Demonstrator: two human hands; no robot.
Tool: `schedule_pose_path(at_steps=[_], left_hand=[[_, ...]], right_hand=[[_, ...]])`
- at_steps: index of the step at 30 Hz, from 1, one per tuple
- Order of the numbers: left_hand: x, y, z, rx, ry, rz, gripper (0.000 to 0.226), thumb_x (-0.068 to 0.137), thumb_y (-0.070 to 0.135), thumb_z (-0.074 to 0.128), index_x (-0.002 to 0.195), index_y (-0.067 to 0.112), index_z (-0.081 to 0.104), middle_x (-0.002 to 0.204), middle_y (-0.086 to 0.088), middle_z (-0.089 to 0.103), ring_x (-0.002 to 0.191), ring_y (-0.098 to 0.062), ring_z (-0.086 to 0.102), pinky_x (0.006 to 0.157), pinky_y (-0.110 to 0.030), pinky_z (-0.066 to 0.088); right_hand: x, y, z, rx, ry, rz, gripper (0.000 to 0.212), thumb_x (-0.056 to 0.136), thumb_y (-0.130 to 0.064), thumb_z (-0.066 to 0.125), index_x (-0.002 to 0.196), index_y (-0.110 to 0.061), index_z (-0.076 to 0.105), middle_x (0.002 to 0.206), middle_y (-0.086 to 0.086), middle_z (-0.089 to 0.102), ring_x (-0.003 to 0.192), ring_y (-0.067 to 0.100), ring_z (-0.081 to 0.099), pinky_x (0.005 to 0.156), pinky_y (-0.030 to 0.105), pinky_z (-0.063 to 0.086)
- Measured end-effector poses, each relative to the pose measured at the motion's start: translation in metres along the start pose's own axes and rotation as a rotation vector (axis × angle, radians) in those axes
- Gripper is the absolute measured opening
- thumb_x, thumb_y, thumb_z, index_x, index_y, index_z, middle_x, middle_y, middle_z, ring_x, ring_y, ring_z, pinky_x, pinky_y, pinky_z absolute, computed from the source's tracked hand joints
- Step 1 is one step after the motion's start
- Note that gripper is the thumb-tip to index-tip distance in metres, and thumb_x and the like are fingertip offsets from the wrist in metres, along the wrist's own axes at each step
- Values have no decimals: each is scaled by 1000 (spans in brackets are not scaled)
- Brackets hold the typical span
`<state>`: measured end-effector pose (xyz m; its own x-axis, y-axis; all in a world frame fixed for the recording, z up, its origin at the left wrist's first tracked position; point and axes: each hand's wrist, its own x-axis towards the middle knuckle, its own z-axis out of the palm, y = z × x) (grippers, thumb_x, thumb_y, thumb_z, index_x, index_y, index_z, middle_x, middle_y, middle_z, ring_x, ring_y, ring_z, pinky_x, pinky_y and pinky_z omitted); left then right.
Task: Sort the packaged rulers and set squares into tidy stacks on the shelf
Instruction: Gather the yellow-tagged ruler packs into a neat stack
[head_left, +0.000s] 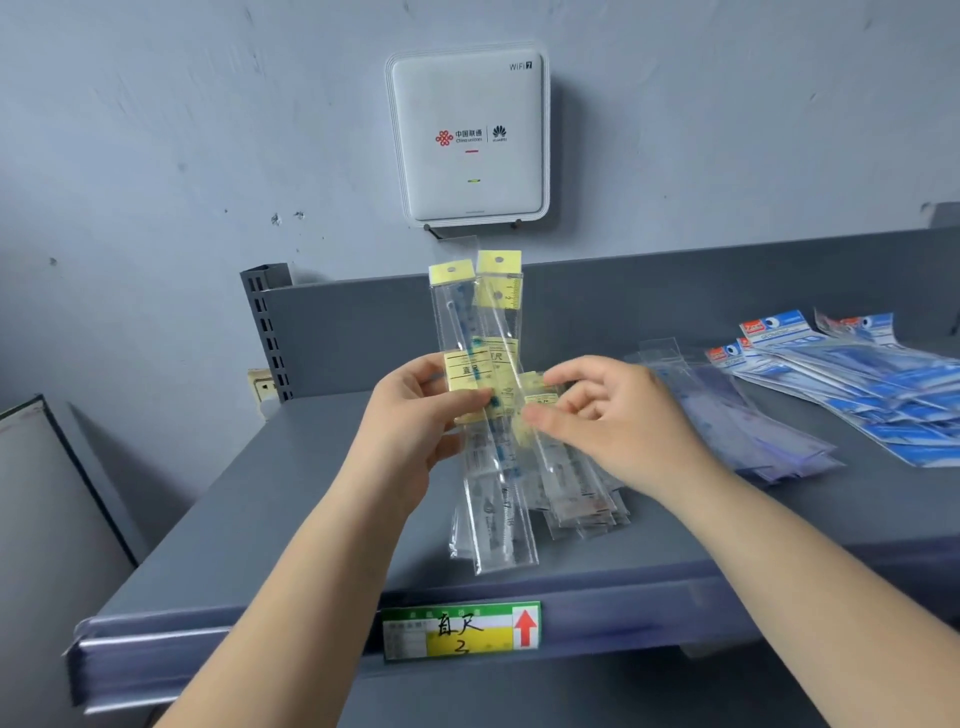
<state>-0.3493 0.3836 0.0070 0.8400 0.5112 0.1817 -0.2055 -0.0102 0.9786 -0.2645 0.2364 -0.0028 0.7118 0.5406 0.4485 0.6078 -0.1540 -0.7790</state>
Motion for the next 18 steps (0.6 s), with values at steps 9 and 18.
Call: schedule_pose_path(at_steps=[9,18], left_hand=[[1,-6,34,-2,-76,2,32,77,-7,67,101,13,64,85,-2,73,67,-12,68,62,-27,49],[7,-7,55,-45,-87,5,31,75,-11,66,96,12,64,78,-1,74,63,-12,69,54,-21,54]], right_hand=[[-4,13,-12,164,115,74,15,78,-17,73,80,-20,58,56,-4,65,47,4,57,58,27,49],[-5,46,-89,-287,340,166,26,75,-24,77,96,-17,64,63,-5,60,58,4,55,58,18,39]])
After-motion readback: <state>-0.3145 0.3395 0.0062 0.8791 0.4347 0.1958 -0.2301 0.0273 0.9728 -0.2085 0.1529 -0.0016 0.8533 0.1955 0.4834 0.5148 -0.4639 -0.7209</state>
